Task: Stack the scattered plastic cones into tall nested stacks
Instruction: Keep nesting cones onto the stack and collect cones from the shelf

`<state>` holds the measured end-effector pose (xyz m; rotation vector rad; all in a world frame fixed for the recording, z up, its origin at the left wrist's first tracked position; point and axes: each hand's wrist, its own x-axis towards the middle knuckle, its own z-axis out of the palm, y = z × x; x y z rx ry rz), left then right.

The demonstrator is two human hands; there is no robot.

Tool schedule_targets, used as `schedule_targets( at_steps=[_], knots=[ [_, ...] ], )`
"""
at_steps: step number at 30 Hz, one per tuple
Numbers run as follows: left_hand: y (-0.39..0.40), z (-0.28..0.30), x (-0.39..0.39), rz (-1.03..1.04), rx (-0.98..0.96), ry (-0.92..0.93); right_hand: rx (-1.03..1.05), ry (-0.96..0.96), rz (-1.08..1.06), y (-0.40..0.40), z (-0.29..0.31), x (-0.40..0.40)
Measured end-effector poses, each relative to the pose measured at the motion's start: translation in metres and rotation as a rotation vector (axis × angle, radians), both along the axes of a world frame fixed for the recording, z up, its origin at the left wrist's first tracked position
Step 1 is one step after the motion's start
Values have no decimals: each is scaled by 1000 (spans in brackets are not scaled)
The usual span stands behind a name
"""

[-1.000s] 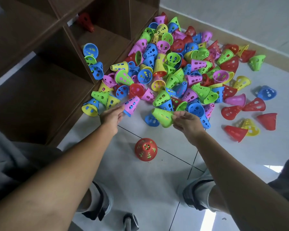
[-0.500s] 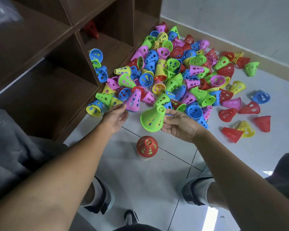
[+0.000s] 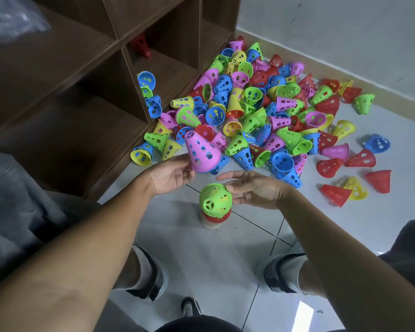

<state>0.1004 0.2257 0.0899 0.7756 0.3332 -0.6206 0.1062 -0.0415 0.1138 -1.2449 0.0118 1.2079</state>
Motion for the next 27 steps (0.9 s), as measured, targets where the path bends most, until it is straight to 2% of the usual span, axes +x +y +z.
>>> schedule_targets(
  at_steps=[5,14,20,23,27],
  knots=[
    [-4,5,-1,-87,46,63,-135,-5,-39,-4,0,-3],
    [-6,0,1,-356,91,-16,-347,-36,-115,-7,-9,-5],
    [-9,-3,-3,-519,123,-44,-557,-180,-464,-21,-26,-1],
    [-10,-3,-5,-573,181,-18,-601,-177,-615,-32,-35,0],
    [-14,-6,-8,-607,312,6,-649,-154,-711,-43,-43,0]
  ],
)
